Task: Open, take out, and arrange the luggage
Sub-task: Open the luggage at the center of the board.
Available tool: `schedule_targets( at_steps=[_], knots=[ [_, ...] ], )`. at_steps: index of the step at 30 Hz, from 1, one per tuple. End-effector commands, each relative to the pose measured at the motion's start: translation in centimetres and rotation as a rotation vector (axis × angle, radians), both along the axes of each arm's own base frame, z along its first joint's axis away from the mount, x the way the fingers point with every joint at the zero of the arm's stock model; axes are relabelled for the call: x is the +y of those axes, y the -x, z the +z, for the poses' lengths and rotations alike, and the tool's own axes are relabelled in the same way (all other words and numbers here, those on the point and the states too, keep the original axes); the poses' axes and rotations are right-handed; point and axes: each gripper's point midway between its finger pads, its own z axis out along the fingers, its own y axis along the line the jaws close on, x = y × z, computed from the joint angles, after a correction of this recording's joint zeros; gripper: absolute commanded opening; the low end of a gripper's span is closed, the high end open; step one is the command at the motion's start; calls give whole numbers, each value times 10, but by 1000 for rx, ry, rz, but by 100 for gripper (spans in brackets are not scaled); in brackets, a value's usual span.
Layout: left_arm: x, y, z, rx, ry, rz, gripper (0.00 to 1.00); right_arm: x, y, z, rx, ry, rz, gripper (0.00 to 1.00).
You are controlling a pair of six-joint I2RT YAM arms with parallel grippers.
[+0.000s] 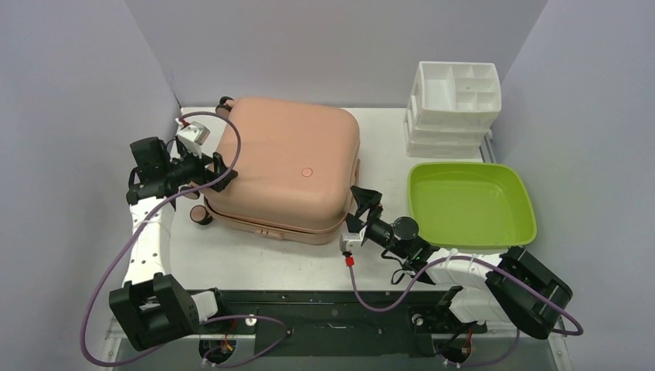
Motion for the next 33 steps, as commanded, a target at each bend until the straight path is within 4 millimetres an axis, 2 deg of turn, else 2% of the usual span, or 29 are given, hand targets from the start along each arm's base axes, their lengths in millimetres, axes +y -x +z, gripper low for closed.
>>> schedule_targets(
  at_steps=[1,5,7,13,14,15,16,17,18,19,20,21,22,23,24,25,26,30,33],
  knots=[
    [0,10,38,-57,-20,13,96,6,5,120,-192,-331,33,100],
    [3,17,98,-213,-11,51,96,3,5,146,-182,-385,29,100],
    [2,22,118,-261,-10,60,96,1,1,151,-207,-381,8,100],
    [3,42,157,-397,-49,102,96,3,-30,156,-127,-380,-97,100],
    [3,45,161,-417,-56,102,96,2,-39,165,-122,-401,-131,100],
    [0,52,173,-459,-68,100,96,1,-47,165,-104,-397,-160,100],
    [-1,58,180,-481,-74,101,96,1,-56,176,-100,-422,-184,100],
    [-3,63,190,-504,-79,102,96,0,-68,170,-76,-400,-214,100],
    [-5,67,195,-508,-74,104,96,0,-73,188,-89,-424,-223,100],
    [-6,71,206,-533,-78,107,96,0,-84,180,-66,-397,-251,100],
    [-5,74,214,-547,-73,124,96,1,-90,196,-79,-414,-259,100],
    [-5,77,223,-568,-74,133,96,3,-102,184,-46,-373,-285,100],
    [-3,78,230,-584,-69,161,96,5,-108,201,-59,-387,-292,100],
    [-1,80,240,-605,-69,178,96,7,-120,189,-25,-352,-309,100],
    [3,81,250,-622,-58,215,96,8,-126,206,-35,-377,-311,100],
    [6,82,256,-629,-53,235,96,9,-139,195,-4,-344,-330,100],
    [10,83,266,-644,-44,269,96,10,-145,213,-10,-375,-331,100],
    [16,89,298,-690,-33,324,96,9,-186,221,61,-373,-366,100],
    [20,88,308,-696,-20,348,96,14,-218,235,70,-389,-374,100]
  ],
)
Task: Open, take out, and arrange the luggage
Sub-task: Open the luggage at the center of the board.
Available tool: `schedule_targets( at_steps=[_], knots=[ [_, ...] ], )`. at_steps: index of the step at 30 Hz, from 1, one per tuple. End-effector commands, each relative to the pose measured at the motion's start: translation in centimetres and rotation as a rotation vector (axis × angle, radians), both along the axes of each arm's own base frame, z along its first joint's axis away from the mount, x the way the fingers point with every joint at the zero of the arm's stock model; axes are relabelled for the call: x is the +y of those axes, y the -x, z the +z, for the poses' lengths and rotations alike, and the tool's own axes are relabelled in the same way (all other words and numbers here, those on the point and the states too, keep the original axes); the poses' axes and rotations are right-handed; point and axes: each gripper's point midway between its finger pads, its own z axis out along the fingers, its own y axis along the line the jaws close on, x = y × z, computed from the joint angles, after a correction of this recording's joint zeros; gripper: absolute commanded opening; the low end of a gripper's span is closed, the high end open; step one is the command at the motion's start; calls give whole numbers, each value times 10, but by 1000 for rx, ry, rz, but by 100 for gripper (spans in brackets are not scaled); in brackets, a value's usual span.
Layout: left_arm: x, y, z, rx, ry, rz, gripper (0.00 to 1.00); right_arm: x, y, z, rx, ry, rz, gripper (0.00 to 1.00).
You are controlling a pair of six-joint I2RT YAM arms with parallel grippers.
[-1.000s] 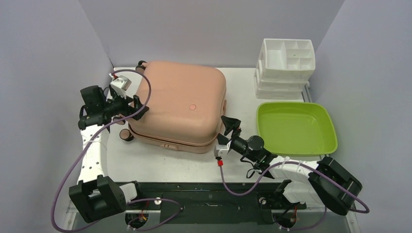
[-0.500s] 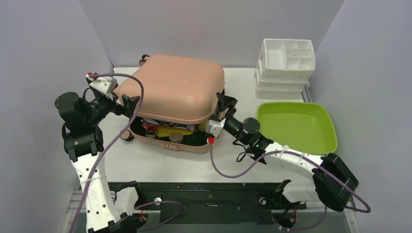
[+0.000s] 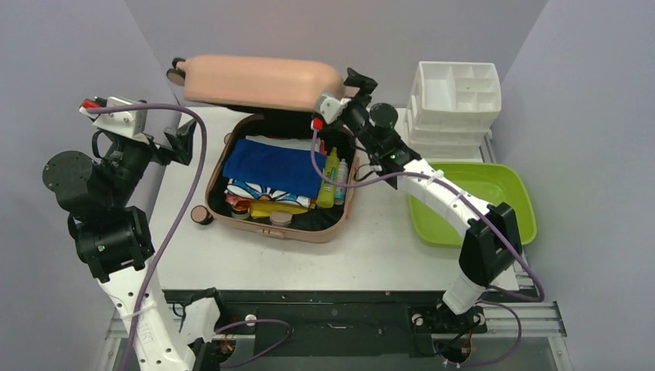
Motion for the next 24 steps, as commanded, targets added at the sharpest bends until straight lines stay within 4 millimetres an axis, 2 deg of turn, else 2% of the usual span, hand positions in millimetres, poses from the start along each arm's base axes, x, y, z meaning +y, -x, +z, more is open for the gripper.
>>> schedule_targets(
  at_steps=[1,2,4,8,9,10,11,12,13,14,15,16,17,18,21,22,23,24],
  knots=[
    [13,-3,29,-51,52,62,96,-21,-52,17,52,-58,-83,100],
    [13,-7,25,-40,55,58,96,-17,-66,22,47,-69,-88,100],
    [17,-18,11,1,62,54,96,-23,-92,18,59,-76,-124,100],
    [23,-39,-33,94,14,36,96,-40,-130,2,63,-73,-180,100],
    [25,-46,-55,142,14,32,96,-48,-136,0,64,-73,-189,100],
    [27,-49,-67,165,-3,33,96,-50,-143,-3,67,-76,-193,100],
    [29,-55,-88,211,-4,32,96,-55,-150,-12,80,-70,-205,100],
    [31,-59,-100,231,-35,33,96,-58,-153,-7,73,-75,-208,100],
    [34,-65,-123,278,-36,37,96,-62,-157,-9,77,-76,-214,100],
    [39,-72,-145,316,-58,49,96,-66,-158,-8,76,-85,-218,100],
    [41,-75,-157,333,-71,55,96,-66,-157,-7,79,-88,-207,100],
    [46,-82,-179,369,-103,72,96,-67,-155,-6,84,-95,-202,100],
    [49,-86,-189,388,-118,89,96,-67,-153,-5,95,-89,-193,100],
    [56,-95,-210,427,-149,125,96,-67,-151,-5,102,-85,-191,100],
    [66,-113,-245,499,-205,186,96,-79,-137,-9,172,-90,-214,100],
    [69,-122,-259,525,-225,209,96,-85,-131,-22,255,-119,-226,100],
    [70,-126,-265,534,-229,221,96,-90,-118,-25,309,-144,-221,100],
    [72,-134,-272,541,-229,241,96,-95,-106,-44,428,-189,-221,99]
  ],
)
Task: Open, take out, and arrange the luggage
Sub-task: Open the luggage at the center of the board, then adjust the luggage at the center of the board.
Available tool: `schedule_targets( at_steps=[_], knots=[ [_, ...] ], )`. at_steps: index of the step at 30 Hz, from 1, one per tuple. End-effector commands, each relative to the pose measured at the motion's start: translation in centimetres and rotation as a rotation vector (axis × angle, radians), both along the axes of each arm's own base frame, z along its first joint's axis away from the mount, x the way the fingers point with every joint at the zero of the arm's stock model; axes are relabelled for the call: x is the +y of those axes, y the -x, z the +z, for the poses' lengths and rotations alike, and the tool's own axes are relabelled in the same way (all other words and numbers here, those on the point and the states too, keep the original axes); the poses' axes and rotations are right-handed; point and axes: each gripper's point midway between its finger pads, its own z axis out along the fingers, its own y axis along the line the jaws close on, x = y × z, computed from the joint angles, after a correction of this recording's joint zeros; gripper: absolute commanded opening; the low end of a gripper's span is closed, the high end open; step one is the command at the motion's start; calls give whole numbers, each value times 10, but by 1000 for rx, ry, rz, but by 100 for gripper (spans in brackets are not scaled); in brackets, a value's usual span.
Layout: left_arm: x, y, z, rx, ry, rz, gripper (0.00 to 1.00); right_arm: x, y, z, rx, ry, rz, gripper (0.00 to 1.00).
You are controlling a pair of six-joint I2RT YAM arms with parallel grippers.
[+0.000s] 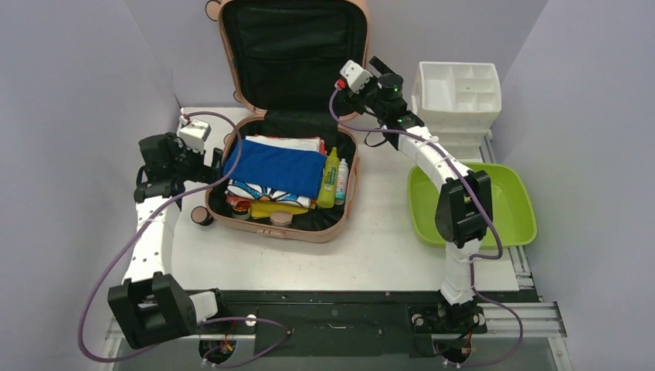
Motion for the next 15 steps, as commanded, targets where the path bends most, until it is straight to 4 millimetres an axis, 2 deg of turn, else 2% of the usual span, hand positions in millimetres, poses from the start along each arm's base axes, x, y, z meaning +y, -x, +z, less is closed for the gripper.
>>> schedule_targets(
  at_steps=[1,5,7,8,9,12,15],
  knots=[
    [25,-33,-1,-65,-156,101,96,-16,70,20,207,-211,39,98],
    [15,-51,-11,-73,-157,126,96,-11,140,-34,505,-439,61,95],
    [10,-57,-23,-50,-159,138,96,-12,160,-50,592,-541,26,93],
    [8,-59,-29,-41,-160,142,97,-13,163,-54,606,-574,9,90],
    [7,-62,-29,-48,-167,169,98,-13,170,-64,654,-640,-26,89],
    [7,-65,-48,-18,-180,218,100,-9,176,-93,755,-718,-92,83],
    [8,-64,-64,29,-189,246,93,4,181,-121,868,-747,-148,78]
  ],
)
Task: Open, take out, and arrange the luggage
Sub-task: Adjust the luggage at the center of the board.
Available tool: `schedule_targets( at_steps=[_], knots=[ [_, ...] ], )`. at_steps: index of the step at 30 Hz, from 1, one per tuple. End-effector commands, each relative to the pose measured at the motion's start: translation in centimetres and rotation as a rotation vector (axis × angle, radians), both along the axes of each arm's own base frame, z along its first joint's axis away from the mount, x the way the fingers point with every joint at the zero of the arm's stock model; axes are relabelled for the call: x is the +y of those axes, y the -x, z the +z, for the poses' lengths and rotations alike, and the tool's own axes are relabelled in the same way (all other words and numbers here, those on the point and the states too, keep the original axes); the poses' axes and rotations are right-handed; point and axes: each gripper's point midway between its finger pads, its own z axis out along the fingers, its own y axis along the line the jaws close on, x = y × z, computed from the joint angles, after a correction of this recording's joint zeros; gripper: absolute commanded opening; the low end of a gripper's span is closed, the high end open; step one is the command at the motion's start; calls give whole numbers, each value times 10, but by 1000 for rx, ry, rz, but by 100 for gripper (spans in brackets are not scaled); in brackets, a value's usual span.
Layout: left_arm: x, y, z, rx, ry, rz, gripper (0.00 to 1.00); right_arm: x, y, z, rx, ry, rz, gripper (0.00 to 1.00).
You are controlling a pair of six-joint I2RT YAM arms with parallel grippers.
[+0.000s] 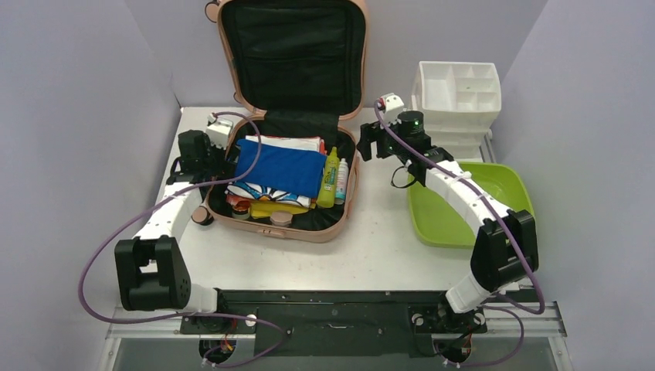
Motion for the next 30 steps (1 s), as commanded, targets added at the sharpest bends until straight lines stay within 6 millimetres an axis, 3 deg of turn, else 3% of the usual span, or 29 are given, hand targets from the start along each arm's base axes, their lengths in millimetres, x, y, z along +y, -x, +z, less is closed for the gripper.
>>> schedule_targets(
  at_steps=[1,7,15,18,23,26,30],
  knots=[
    [14,-7,-4,-21,-24,116,92,23,7,-50,250,-117,-82,77],
    [26,8,-24,48,-50,181,81,40,0,-91,399,-152,-160,67],
    [38,32,-51,137,-29,237,58,81,2,-117,451,-103,-116,48],
    [42,47,-60,172,-4,256,46,93,-7,-113,449,-97,-96,39],
    [53,73,-75,224,39,278,27,116,-25,-115,386,-31,-46,36],
    [63,82,-71,209,41,300,26,126,-39,-112,371,-51,-50,35],
    [81,87,-69,191,24,339,26,143,-35,-116,380,-58,-25,35]
  ],
)
